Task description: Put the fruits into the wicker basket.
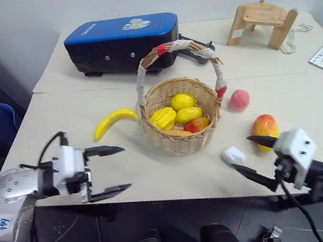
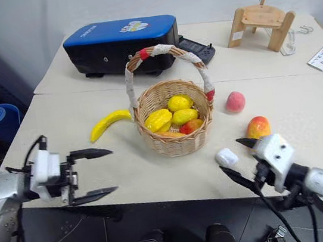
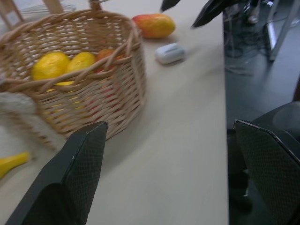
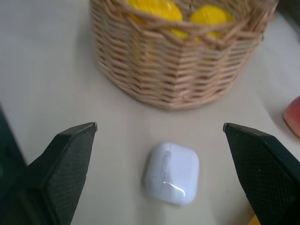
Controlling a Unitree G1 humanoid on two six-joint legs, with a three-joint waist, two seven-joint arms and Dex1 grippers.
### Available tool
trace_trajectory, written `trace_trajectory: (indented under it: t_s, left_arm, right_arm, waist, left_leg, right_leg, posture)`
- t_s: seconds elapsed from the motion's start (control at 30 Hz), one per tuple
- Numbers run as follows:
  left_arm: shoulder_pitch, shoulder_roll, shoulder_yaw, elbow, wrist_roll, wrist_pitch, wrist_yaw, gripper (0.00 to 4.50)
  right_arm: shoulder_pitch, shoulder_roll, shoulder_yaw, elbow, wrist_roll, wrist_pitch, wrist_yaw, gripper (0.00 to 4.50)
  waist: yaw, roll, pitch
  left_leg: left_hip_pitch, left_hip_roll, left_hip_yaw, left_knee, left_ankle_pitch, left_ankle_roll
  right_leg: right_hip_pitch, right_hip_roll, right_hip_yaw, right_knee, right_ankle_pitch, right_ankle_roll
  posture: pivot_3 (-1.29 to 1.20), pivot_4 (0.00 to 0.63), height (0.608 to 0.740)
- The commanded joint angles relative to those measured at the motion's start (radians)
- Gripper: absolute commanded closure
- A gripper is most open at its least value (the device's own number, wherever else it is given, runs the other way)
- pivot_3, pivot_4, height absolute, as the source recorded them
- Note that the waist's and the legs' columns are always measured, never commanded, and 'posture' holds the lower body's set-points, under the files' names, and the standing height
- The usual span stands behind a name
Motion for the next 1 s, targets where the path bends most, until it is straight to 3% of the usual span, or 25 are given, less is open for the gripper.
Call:
trace_trajectory:
  t_s: [0.03,0.13,0.33,0.43,0.57,0.63,0.87,1.0]
  left_arm:
    - [-0.038,-0.038,-0.022,-0.029,0.007,0.029,0.074,0.0]
    - [-0.02,-0.053,-0.039,-0.067,0.006,0.048,0.091,0.0]
    - [-0.047,-0.03,-0.058,-0.054,-0.004,0.064,0.042,0.0]
    - [-0.085,-0.03,-0.066,-0.03,-0.003,0.064,0.026,0.0]
    - [-0.104,-0.041,-0.079,-0.02,0.0,0.067,0.017,0.0]
    - [-0.103,-0.05,-0.088,-0.019,-0.001,0.066,0.012,0.0]
    - [-0.105,-0.073,-0.109,-0.015,-0.022,0.08,-0.006,0.0]
    - [-0.149,-0.115,-0.124,-0.007,-0.043,0.111,0.014,0.0]
  right_arm:
    - [-0.076,0.014,0.075,-0.016,-0.056,0.121,-0.104,0.04]
    - [-0.135,0.069,0.122,0.034,-0.119,0.14,-0.172,0.04]
    - [-0.19,0.078,0.172,0.135,-0.085,0.258,-0.107,0.04]
    - [-0.214,0.067,0.183,0.153,-0.055,0.313,-0.061,0.66]
    - [-0.23,0.082,0.17,0.149,-0.022,0.348,-0.036,2.06]
    - [-0.206,0.077,0.168,0.143,-0.046,0.293,-0.023,2.2]
    - [0.006,0.117,-0.076,0.021,0.06,0.01,0.183,2.2]
    - [0.077,0.129,-0.401,0.042,0.27,0.046,0.221,2.2]
  waist:
    - [0.002,0.0,0.0]
    - [-0.002,-0.001,0.0]
    - [-0.005,-0.002,0.0]
    - [0.0,-0.002,0.0]
    - [-0.002,-0.002,-0.001]
    - [-0.003,-0.002,-0.001]
    - [-0.001,-0.002,0.0]
    - [-0.001,-0.002,0.0]
  left_leg:
    - [-0.004,0.001,-0.001,0.002,0.0,0.0]
    - [-0.008,0.002,0.0,0.002,0.001,0.0]
    - [-0.007,0.002,0.008,0.002,0.002,0.003]
    - [-0.005,0.001,0.01,0.003,0.002,0.004]
    - [-0.004,0.001,0.009,0.003,0.003,0.005]
    - [-0.004,0.002,0.009,0.003,0.003,0.004]
    - [-0.008,0.002,0.01,0.002,0.003,0.004]
    - [-0.006,0.001,0.014,0.003,0.003,0.008]
  right_leg:
    - [-0.003,0.003,0.0,-0.001,0.0,0.0]
    - [-0.007,0.007,-0.001,0.003,0.0,0.0]
    - [-0.01,0.009,-0.004,0.007,0.0,0.001]
    - [-0.011,0.007,-0.002,0.008,0.0,0.001]
    - [-0.011,0.005,0.002,0.009,0.003,-0.001]
    - [-0.011,0.005,0.003,0.008,0.003,-0.001]
    - [-0.012,0.008,0.001,0.009,0.003,-0.001]
    - [-0.011,0.008,0.002,0.008,0.006,0.004]
  posture:
    - [0.0,0.15,0.74]
    - [0.0,0.15,0.74]
    - [0.0,0.15,0.74]
    - [0.0,0.15,0.74]
    - [0.0,0.15,0.74]
    - [0.0,0.15,0.74]
    - [0.0,0.15,0.74]
    - [0.0,0.15,0.74]
